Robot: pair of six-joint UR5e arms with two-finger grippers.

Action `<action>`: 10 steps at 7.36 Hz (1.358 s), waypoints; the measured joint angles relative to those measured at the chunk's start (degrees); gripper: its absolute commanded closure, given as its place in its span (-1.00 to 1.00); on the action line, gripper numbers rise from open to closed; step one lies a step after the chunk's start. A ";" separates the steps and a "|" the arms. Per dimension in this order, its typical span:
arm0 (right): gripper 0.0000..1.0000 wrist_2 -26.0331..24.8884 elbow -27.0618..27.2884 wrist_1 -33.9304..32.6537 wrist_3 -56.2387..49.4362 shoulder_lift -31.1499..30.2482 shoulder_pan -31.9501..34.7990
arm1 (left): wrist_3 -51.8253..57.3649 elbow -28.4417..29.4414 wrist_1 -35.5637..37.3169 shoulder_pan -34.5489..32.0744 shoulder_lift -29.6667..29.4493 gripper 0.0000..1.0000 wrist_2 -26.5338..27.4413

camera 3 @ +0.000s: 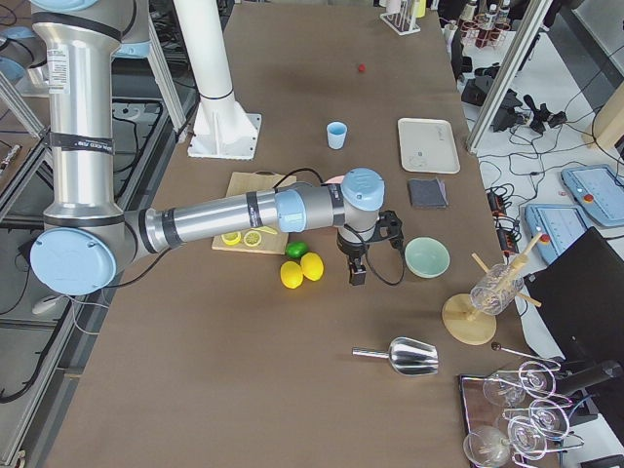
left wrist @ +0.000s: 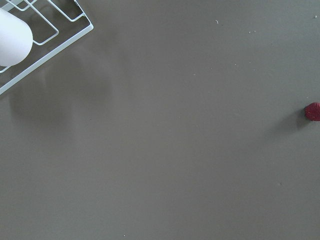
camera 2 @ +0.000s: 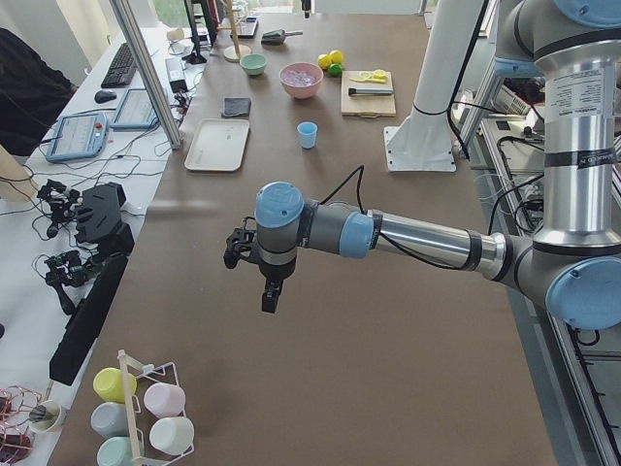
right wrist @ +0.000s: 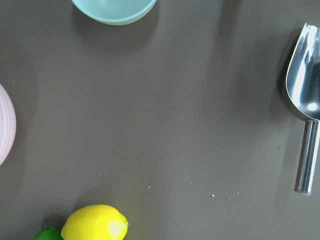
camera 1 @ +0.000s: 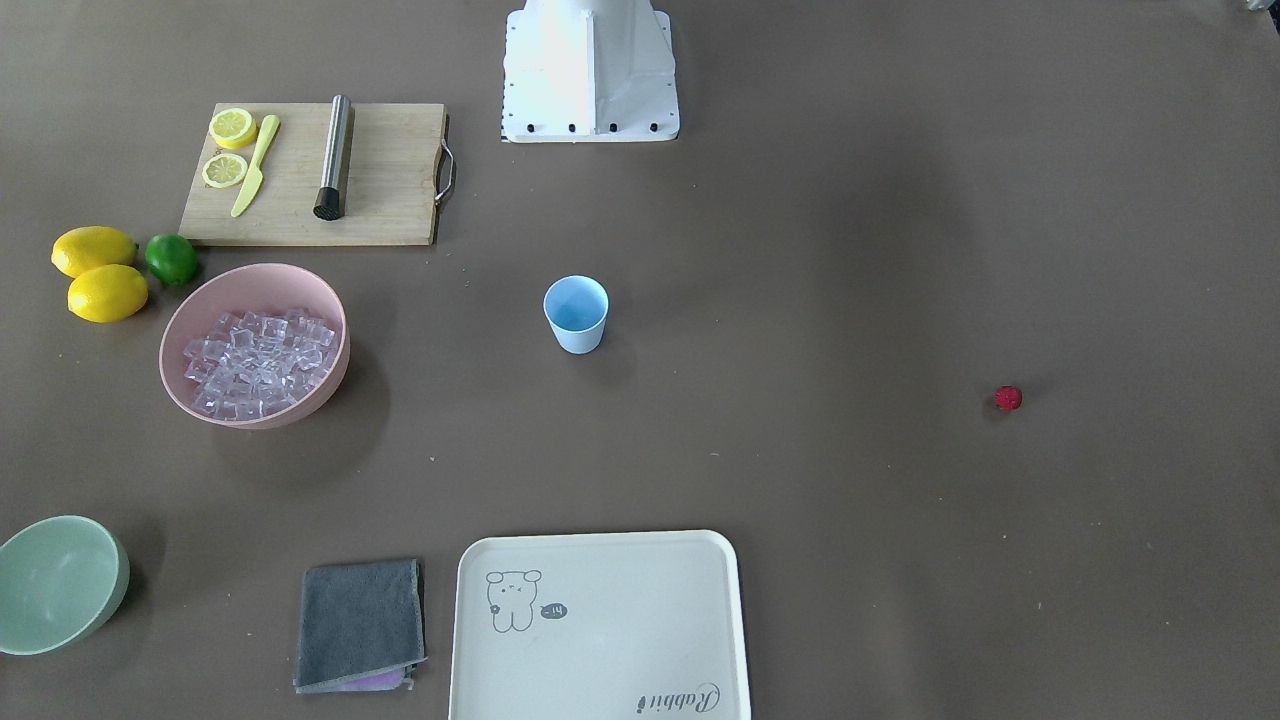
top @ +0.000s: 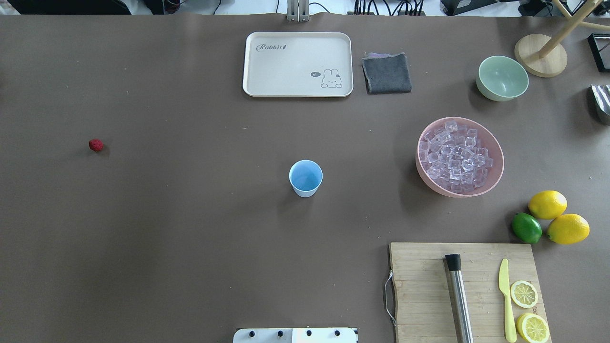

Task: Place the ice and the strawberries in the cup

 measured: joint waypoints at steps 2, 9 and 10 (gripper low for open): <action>-0.92 -0.16 2.91 0.00 1.80 0.37 -2.98 | 0.00 0.00 0.00 0.03 -0.03 -0.94 0.03; -0.55 -9.30 7.15 0.02 25.42 11.24 -25.36 | -0.29 0.22 0.06 0.15 -0.33 -0.94 0.05; -0.50 -11.16 7.12 0.04 26.64 12.03 -27.79 | -0.30 0.24 0.08 0.16 -0.39 -0.94 0.05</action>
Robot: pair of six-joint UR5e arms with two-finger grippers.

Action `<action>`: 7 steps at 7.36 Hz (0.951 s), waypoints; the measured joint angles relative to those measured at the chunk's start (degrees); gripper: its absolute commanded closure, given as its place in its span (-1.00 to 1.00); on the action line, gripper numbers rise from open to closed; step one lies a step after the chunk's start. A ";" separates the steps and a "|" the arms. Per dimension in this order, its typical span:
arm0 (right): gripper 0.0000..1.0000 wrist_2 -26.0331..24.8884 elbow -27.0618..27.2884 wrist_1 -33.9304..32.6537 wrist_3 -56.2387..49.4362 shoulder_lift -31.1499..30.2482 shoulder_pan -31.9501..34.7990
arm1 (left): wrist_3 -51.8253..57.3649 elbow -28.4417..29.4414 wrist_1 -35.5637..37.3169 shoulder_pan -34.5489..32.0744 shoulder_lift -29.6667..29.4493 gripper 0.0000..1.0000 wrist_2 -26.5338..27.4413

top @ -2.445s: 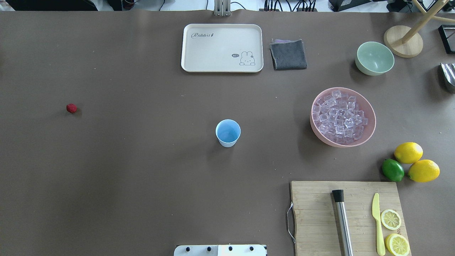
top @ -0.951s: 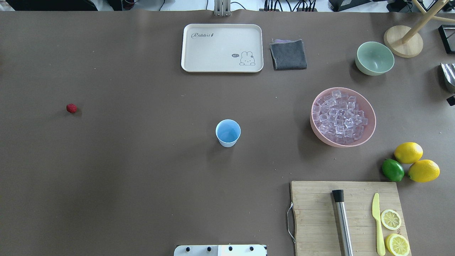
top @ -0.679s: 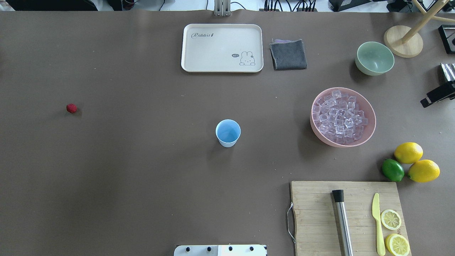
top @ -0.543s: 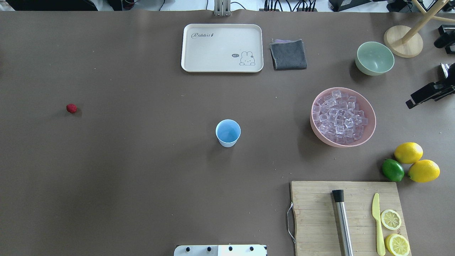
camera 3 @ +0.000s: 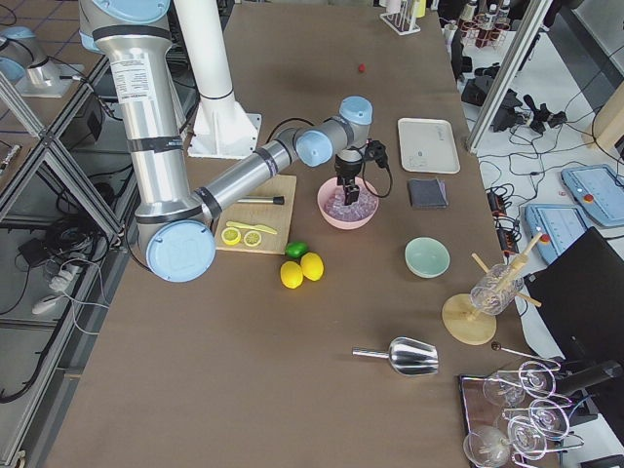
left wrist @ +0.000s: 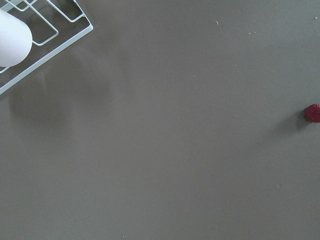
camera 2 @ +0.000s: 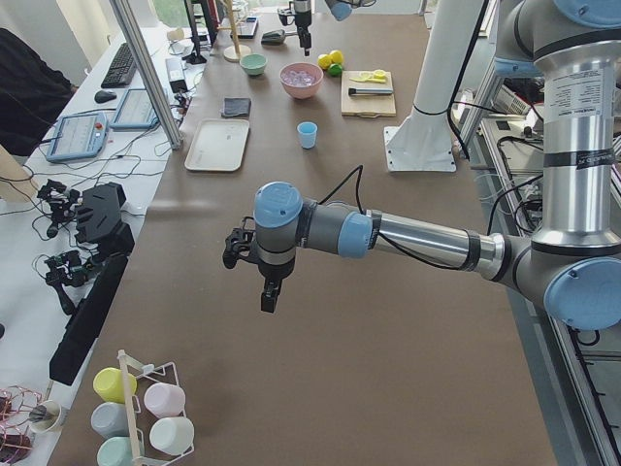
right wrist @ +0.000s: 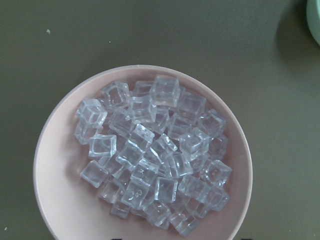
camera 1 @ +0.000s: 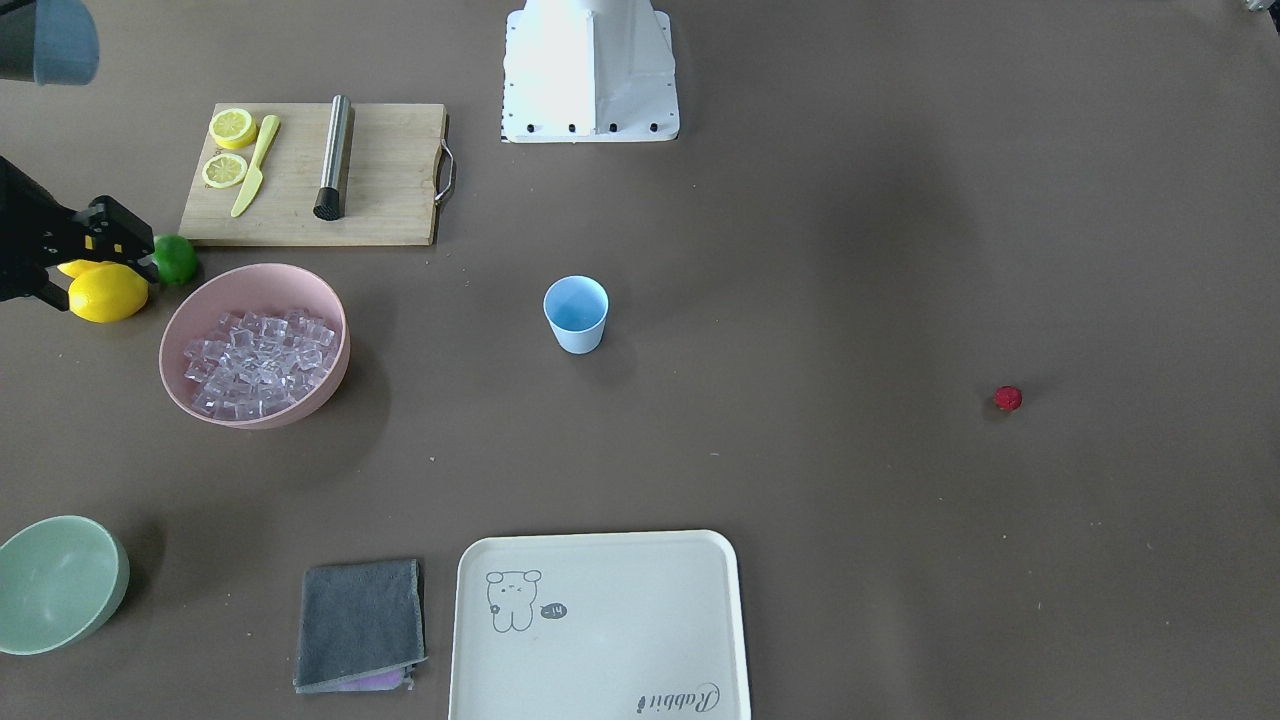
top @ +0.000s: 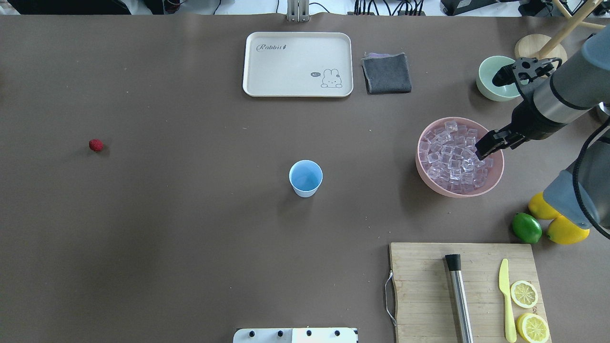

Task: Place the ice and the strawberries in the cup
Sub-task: 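Reach the right gripper into the pink bowl and grasp an ice cube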

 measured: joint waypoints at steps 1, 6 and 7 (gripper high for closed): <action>-0.40 -1.10 -0.12 0.00 0.76 0.34 -1.68 | 0.02 -0.03 0.04 0.00 -0.01 -0.94 -0.01; -0.32 -2.61 -3.31 0.02 2.58 1.26 -3.87 | 0.02 -0.12 0.05 -0.06 0.11 -0.94 -0.08; -0.32 -2.64 -4.78 -0.01 2.64 2.37 -3.89 | 0.00 -0.15 0.01 -0.06 0.12 -0.94 -0.08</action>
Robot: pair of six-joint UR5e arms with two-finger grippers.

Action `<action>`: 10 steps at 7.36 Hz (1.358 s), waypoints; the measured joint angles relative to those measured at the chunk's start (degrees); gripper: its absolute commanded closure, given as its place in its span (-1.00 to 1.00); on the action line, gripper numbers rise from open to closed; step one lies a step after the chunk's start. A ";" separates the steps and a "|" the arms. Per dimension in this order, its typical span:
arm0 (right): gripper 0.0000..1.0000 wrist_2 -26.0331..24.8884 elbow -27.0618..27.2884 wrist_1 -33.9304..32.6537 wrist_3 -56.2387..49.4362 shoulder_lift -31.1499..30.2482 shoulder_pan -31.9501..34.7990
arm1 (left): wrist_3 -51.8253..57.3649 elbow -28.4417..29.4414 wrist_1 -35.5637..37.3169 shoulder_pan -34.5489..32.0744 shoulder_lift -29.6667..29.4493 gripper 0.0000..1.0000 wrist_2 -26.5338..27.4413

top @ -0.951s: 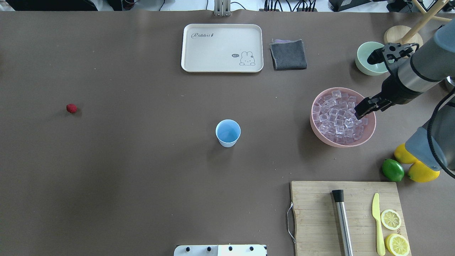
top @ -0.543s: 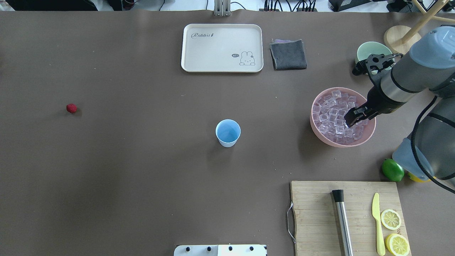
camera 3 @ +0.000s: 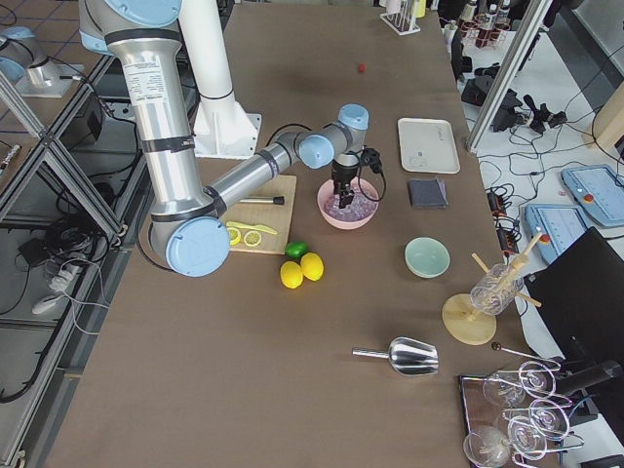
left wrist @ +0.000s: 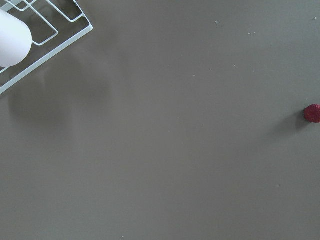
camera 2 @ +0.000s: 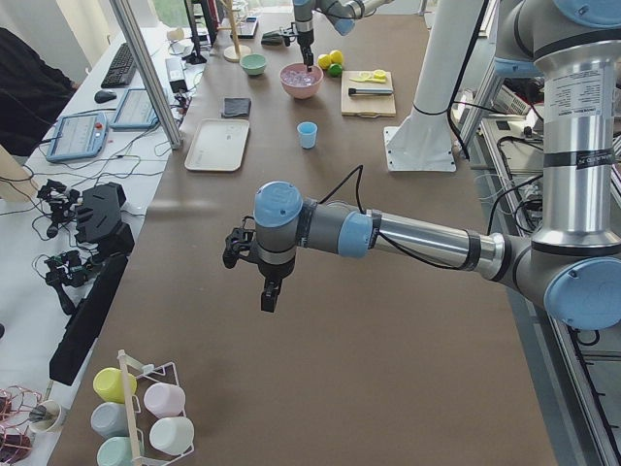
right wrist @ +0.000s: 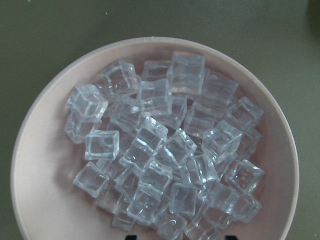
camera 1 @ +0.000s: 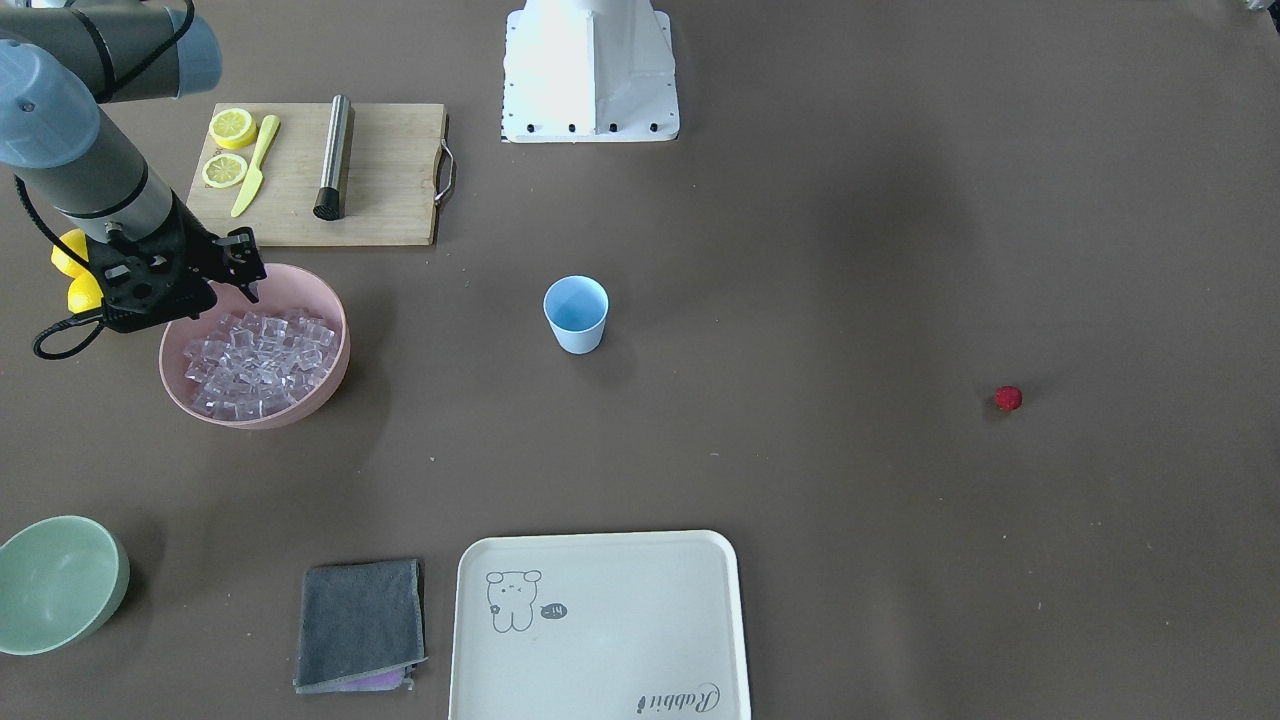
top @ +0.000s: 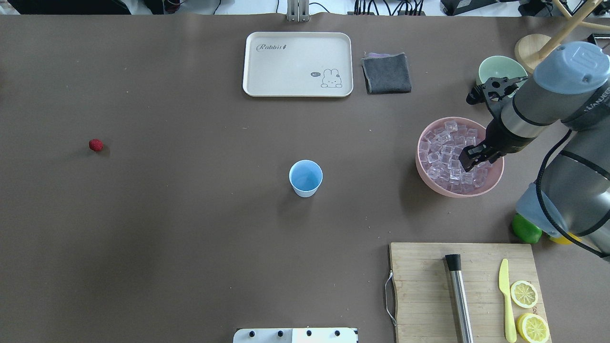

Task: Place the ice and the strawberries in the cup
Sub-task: 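Reach the right gripper into the pink bowl and grasp an ice cube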

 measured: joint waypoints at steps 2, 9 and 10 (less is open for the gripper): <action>-0.29 0.10 -1.56 -0.03 1.61 1.35 -0.06 | 0.03 -0.01 -0.03 0.00 0.06 -0.94 0.00; -0.21 0.02 -4.08 -0.02 2.72 1.66 -0.74 | 0.03 0.00 -0.12 -0.03 0.27 -0.94 0.08; -0.21 0.00 -4.49 0.00 2.73 1.75 -0.88 | 0.03 0.03 -0.12 -0.04 0.27 -0.94 0.09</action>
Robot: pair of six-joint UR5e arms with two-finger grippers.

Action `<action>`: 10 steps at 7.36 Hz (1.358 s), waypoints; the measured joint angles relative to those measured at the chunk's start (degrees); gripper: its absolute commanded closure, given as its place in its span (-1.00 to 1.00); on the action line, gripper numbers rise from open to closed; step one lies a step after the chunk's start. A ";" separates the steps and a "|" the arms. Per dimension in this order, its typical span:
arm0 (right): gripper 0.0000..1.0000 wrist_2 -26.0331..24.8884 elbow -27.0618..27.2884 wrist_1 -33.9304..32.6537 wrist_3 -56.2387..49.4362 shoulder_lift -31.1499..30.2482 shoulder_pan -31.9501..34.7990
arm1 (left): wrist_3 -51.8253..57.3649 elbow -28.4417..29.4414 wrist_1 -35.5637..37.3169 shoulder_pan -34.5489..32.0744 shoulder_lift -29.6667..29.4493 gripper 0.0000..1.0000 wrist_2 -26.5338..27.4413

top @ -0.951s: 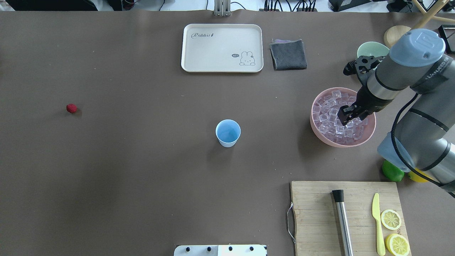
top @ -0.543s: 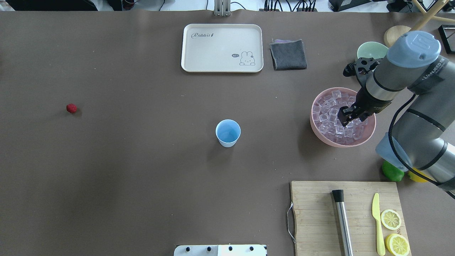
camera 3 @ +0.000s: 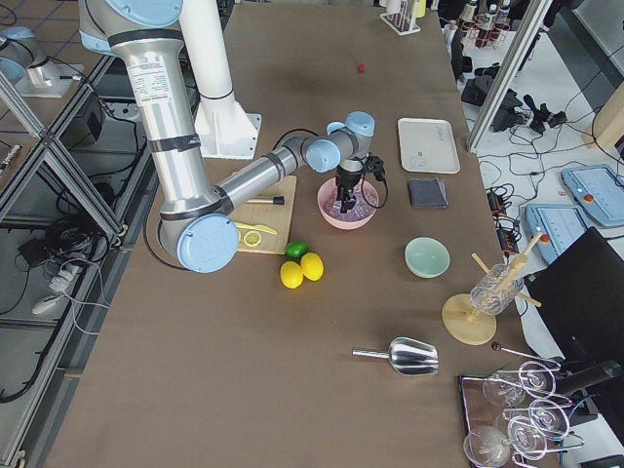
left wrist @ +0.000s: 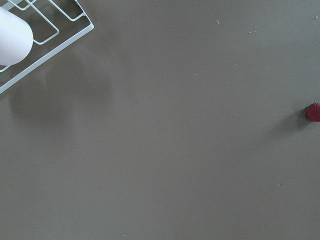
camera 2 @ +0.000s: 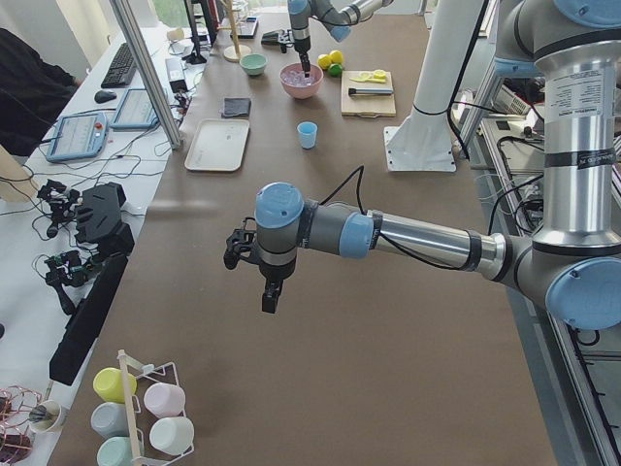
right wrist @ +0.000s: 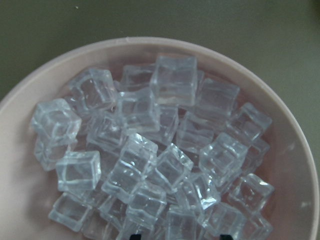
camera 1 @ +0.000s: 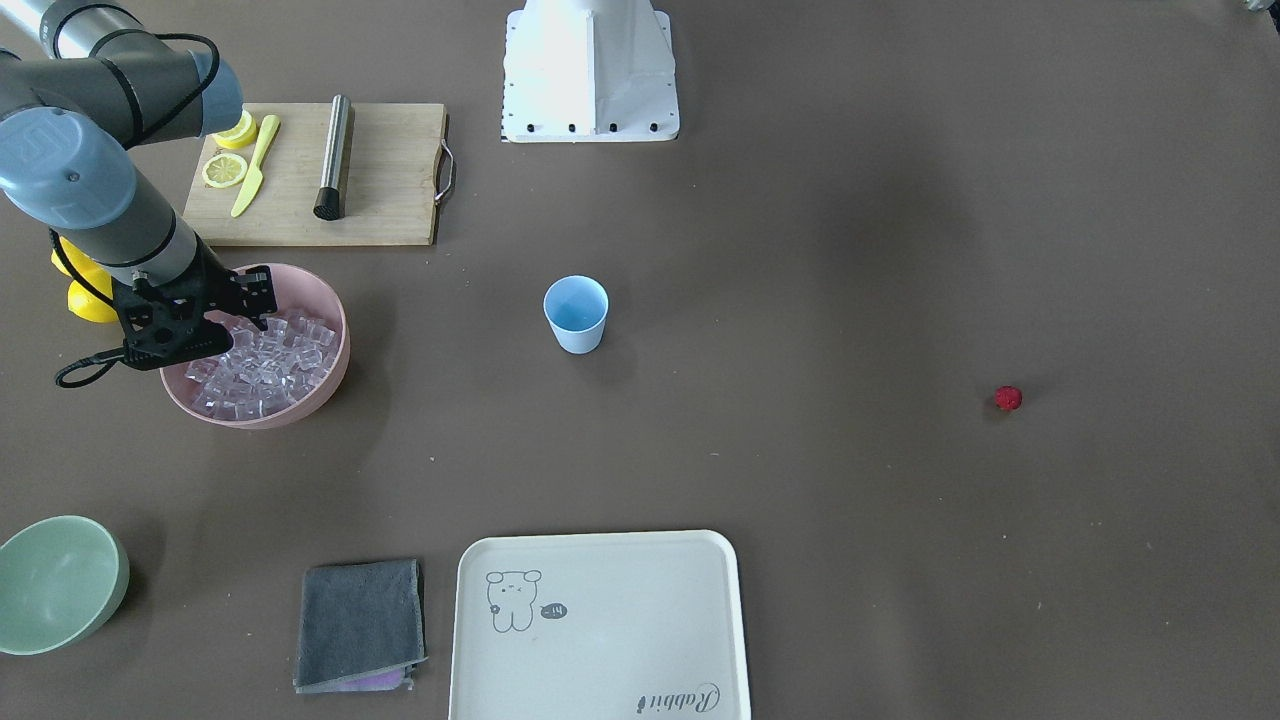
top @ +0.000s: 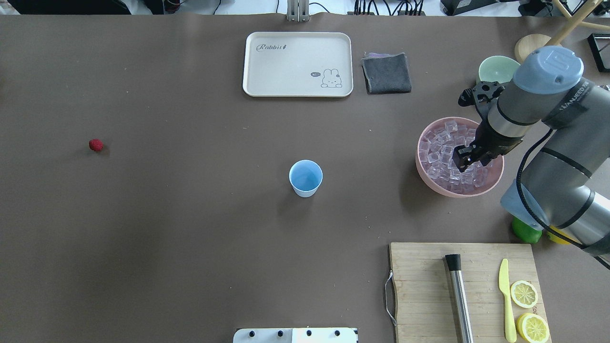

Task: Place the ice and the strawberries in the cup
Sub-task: 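Reach the right gripper into the pink bowl and grasp an ice cube, then carry the ice cube over the light-blue cup and release it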

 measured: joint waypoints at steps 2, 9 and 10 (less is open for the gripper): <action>0.22 -0.01 -0.34 0.03 0.00 0.21 -0.25 | 0.00 -0.01 0.00 -0.06 0.11 -0.94 0.00; 1.00 0.61 0.33 -0.06 -0.54 0.23 0.49 | 0.00 -0.86 -0.09 -0.20 1.34 -0.94 -0.08; 1.00 0.81 1.08 -0.22 -0.56 0.24 1.06 | 0.00 -1.23 -0.09 -0.22 1.59 -0.94 -0.09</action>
